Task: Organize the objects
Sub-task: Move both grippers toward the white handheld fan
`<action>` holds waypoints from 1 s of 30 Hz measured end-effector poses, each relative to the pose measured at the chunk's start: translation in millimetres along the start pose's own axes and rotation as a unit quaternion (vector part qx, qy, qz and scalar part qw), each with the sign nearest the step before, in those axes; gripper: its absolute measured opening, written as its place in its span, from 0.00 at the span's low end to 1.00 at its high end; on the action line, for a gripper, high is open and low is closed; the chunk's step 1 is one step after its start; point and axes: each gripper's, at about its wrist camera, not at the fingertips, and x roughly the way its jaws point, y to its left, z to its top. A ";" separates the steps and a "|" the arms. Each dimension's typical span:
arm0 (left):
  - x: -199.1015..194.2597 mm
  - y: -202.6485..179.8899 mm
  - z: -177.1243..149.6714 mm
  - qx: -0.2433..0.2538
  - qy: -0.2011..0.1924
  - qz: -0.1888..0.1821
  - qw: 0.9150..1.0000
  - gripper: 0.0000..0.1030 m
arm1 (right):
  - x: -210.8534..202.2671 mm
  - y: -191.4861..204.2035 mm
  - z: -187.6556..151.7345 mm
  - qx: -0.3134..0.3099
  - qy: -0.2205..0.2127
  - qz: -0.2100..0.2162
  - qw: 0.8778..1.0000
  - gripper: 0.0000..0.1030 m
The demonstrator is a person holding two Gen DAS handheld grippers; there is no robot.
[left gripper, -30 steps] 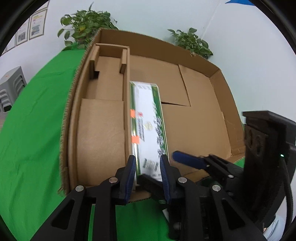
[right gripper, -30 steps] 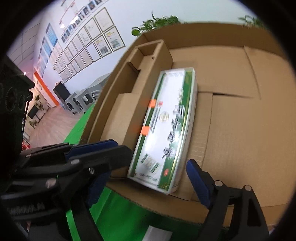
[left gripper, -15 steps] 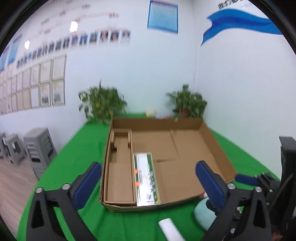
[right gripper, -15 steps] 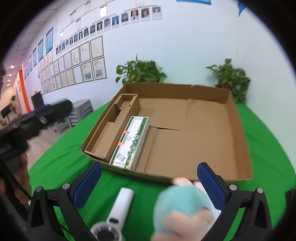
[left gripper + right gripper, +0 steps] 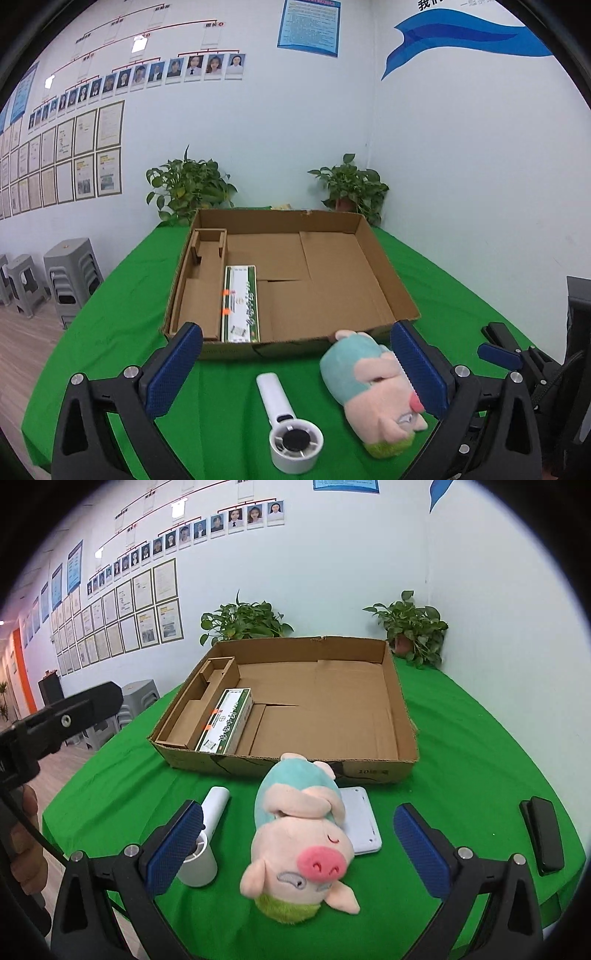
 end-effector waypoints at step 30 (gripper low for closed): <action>57.2 39.0 -61.7 -0.069 0.127 -0.079 0.986 0.95 | 15.6 40.4 -64.2 -0.081 0.034 0.196 0.977 1.00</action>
